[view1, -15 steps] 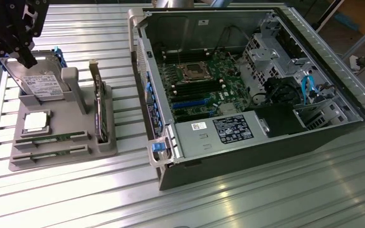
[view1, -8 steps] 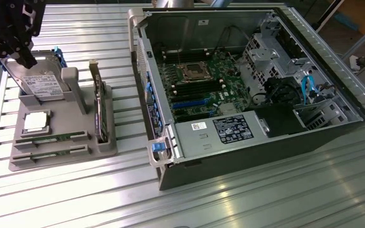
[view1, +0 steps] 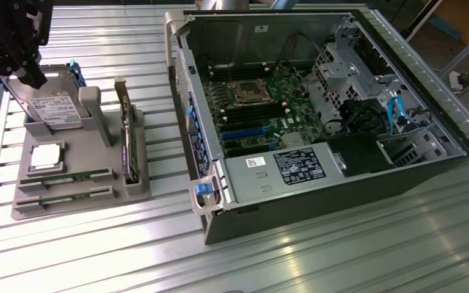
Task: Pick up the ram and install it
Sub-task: 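Pick up the ram and move it above insertion slot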
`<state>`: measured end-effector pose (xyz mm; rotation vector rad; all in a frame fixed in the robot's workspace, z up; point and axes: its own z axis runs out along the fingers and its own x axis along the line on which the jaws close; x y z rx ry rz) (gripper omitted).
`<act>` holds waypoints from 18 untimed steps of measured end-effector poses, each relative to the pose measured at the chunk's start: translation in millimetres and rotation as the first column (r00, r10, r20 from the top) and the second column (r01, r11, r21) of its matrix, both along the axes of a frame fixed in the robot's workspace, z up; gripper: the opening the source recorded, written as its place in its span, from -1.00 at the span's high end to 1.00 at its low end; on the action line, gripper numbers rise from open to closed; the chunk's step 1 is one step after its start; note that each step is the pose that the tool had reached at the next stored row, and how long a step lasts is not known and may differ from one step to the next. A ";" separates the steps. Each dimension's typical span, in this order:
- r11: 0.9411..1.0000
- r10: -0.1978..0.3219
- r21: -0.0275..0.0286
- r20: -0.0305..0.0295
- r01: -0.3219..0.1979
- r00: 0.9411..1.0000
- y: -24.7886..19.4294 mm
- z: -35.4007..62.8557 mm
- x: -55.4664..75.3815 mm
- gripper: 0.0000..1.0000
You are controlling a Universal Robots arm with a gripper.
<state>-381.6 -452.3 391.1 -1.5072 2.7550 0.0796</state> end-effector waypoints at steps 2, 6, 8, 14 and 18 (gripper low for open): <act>1.000 0.031 0.000 0.000 -0.031 1.000 0.0 -0.1 0.1 0.79; 0.995 0.096 0.000 0.000 -0.096 0.995 0.0 -0.2 0.0 0.79; 0.992 0.129 0.000 0.000 -0.129 0.992 0.0 -0.3 0.0 0.79; 0.973 0.232 0.000 0.000 -0.232 0.973 0.0 -0.3 0.1 0.79; 0.954 0.300 0.000 0.000 -0.300 0.954 0.0 -0.4 0.1 0.79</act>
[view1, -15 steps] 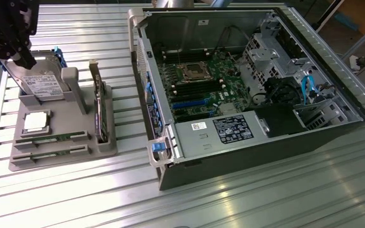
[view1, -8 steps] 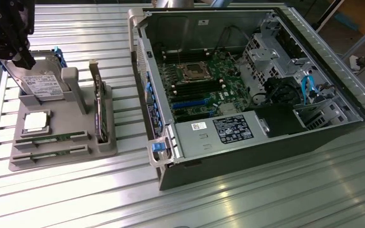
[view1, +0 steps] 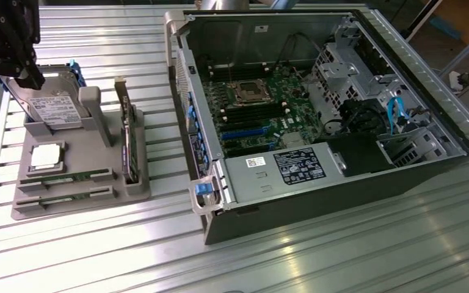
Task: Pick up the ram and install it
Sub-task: 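Pick up the ram and move it above insertion slot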
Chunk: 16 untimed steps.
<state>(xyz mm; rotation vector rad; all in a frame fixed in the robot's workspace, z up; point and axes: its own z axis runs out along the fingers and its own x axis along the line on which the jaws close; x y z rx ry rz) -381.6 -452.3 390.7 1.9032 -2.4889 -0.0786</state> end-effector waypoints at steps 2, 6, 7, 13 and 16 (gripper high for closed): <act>0.999 0.032 0.000 0.000 -0.032 0.999 0.0 0.0 0.0 0.79; 0.994 0.112 0.000 0.000 -0.112 0.994 0.0 -0.1 0.0 0.79; 0.991 0.134 0.000 0.000 -0.134 0.991 0.0 -0.1 0.0 0.79; 0.954 0.300 0.000 0.000 -0.300 0.954 0.0 -0.2 0.0 0.79; 0.912 0.409 0.000 0.000 -0.409 0.912 0.0 -0.5 0.0 0.79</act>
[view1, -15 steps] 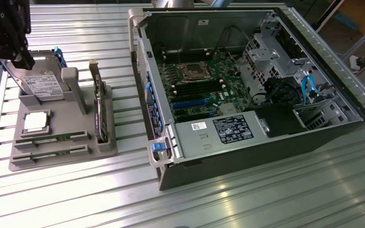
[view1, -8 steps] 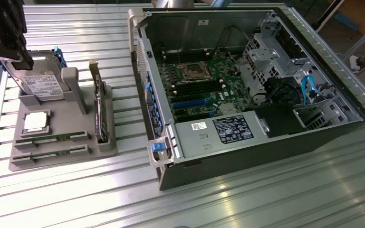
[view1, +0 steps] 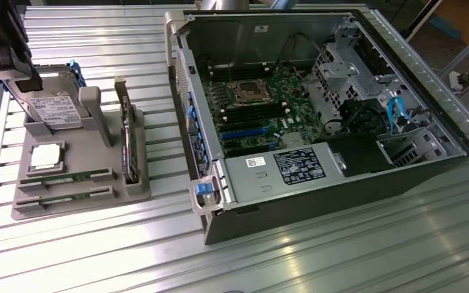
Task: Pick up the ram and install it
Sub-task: 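Pick up the ram and move it above insertion slot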
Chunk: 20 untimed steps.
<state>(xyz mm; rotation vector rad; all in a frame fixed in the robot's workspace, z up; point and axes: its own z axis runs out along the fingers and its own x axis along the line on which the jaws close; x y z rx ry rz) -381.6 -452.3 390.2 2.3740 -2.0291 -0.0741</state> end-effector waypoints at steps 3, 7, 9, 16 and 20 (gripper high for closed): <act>0.999 0.052 0.000 0.000 -0.052 0.999 0.0 -0.1 0.0 0.79; 0.992 0.125 0.000 0.000 -0.125 0.992 0.0 -0.2 0.0 0.79; 0.988 0.152 0.000 0.000 -0.152 0.988 0.0 -0.2 0.0 0.79; 0.990 0.138 0.000 0.000 -0.138 0.990 0.1 -0.2 0.0 0.79; 0.998 0.064 0.000 0.000 -0.064 0.998 0.0 -0.5 0.0 0.79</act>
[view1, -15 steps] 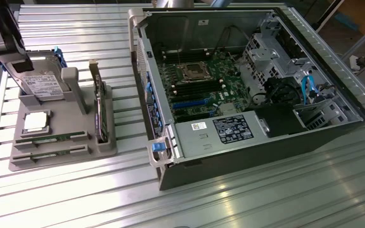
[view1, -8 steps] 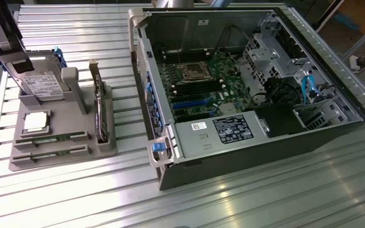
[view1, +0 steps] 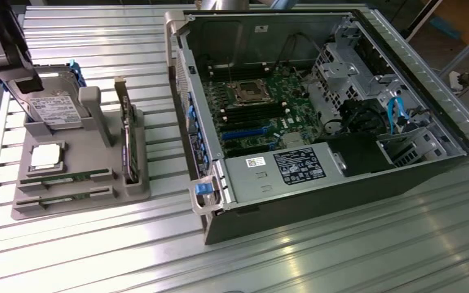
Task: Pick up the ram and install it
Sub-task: 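Pick up the ram and move it above insertion slot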
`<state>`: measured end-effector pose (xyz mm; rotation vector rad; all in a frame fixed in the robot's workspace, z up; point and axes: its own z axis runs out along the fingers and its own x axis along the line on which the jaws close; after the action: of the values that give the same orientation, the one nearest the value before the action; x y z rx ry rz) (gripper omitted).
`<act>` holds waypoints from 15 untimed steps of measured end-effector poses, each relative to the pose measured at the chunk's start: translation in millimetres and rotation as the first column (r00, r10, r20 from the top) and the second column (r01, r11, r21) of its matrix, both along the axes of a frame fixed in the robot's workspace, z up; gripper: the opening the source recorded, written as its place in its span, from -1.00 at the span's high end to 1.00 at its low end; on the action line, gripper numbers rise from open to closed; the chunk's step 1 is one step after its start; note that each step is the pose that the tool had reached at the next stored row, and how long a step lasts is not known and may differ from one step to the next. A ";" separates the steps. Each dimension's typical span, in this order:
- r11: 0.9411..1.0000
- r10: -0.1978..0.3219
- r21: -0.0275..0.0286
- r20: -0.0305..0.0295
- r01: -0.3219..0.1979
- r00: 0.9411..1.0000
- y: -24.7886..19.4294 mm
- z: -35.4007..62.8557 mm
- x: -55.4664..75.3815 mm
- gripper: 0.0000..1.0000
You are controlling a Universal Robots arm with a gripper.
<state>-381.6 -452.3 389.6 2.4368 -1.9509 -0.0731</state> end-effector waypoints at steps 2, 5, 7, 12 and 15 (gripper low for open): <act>0.999 -0.036 0.000 0.000 0.036 0.999 0.0 -0.1 0.0 0.79; 0.994 -0.110 0.000 0.000 0.110 0.994 0.0 -0.4 0.0 0.79; 0.990 -0.144 0.000 0.000 0.144 0.990 0.0 -0.5 0.0 0.79; 0.989 -0.148 0.000 0.000 0.148 0.989 0.0 -0.5 0.0 0.79; 0.989 -0.148 0.000 0.000 0.148 0.989 0.0 -1.0 0.0 0.79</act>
<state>-381.6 -452.3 388.6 2.2883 -2.1282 -0.0752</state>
